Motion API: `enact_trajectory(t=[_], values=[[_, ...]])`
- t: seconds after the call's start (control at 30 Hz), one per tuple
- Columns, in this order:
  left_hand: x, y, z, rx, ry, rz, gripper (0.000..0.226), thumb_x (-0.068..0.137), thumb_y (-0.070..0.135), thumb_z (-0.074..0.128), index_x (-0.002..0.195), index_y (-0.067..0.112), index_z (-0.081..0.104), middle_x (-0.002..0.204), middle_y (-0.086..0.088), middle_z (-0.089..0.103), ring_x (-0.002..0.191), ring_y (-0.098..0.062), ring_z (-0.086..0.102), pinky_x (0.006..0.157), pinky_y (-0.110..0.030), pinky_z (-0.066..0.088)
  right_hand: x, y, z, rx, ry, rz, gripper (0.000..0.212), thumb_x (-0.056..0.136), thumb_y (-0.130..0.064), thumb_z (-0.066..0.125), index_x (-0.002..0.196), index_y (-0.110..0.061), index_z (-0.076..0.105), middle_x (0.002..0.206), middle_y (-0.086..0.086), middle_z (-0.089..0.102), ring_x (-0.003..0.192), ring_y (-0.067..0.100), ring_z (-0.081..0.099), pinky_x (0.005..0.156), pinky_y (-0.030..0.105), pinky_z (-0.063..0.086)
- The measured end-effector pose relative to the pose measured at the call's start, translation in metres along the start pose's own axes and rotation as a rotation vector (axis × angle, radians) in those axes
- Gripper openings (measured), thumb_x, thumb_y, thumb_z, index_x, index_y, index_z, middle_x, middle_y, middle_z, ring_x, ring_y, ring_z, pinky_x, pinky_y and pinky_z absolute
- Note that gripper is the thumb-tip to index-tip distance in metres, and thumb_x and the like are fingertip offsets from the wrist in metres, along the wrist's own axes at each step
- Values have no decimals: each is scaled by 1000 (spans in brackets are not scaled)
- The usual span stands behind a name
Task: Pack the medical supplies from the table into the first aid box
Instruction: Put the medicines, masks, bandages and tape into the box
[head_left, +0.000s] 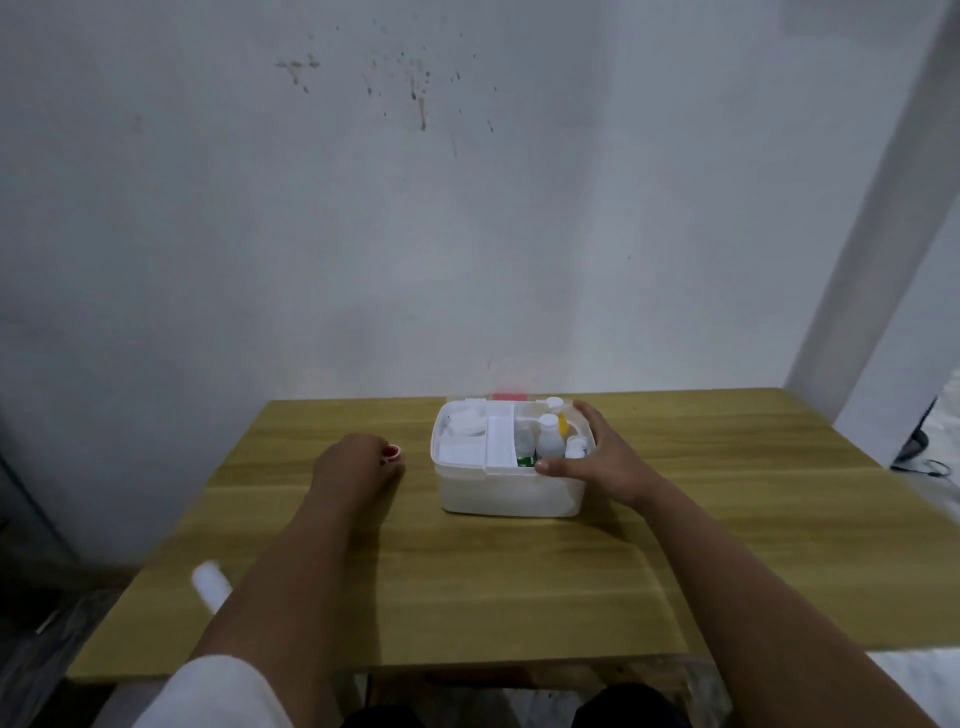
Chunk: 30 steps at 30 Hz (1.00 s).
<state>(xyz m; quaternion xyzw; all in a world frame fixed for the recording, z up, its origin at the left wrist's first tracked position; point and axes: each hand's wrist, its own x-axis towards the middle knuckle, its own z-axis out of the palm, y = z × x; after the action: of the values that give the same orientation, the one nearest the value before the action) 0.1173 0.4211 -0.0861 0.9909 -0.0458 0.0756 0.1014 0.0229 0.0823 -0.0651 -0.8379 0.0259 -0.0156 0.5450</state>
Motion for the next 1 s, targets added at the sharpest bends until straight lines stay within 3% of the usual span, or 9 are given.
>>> enact_trajectory(t=[0.17, 0.33, 0.47, 0.7, 0.83, 1.0], values=[[7, 5, 6, 47, 40, 21, 34, 95, 52, 64, 118, 28, 68, 116, 4, 71, 105, -20, 66, 75, -31, 49, 2, 2, 0, 12, 5, -2, 142, 48, -52, 98, 163, -28, 18, 146, -4, 52, 128, 18, 56, 105, 32, 48], [11, 13, 11, 21, 44, 5, 29, 97, 52, 60, 110, 31, 75, 103, 5, 74, 95, -19, 68, 75, -31, 55, 4, 5, 0, 11, 8, -6, 138, 52, -49, 99, 162, -29, 18, 147, -4, 52, 128, 18, 56, 104, 32, 49], [11, 14, 14, 2, 73, -11, 30, 100, 50, 57, 111, 31, 77, 103, 7, 75, 95, -18, 69, 79, -34, 58, 5, 6, 0, 8, 11, -6, 145, 44, -59, 98, 162, -31, 19, 147, -5, 53, 128, 17, 56, 107, 36, 50], [3, 11, 12, -70, 80, -12, 28, 98, 53, 60, 112, 35, 76, 104, 9, 74, 96, -16, 68, 71, -31, 53, 5, 8, 0, 9, 12, 0, 149, 39, -64, 97, 162, -32, 19, 148, -6, 53, 130, 16, 56, 112, 41, 48], [-2, 10, -10, -164, 189, 19, 26, 99, 52, 61, 108, 34, 77, 96, 10, 75, 86, -15, 66, 63, -28, 46, 2, 2, -2, -10, 11, 15, 149, 38, -66, 97, 161, -32, 20, 149, -8, 51, 132, 17, 54, 113, 41, 47], [-9, 24, -55, -318, 338, 99, 29, 95, 57, 67, 110, 35, 79, 102, 14, 77, 91, -12, 71, 65, -28, 49, -2, -3, -1, -45, 14, 28, 148, 39, -68, 97, 161, -31, 21, 151, -6, 50, 135, 19, 53, 112, 44, 47]])
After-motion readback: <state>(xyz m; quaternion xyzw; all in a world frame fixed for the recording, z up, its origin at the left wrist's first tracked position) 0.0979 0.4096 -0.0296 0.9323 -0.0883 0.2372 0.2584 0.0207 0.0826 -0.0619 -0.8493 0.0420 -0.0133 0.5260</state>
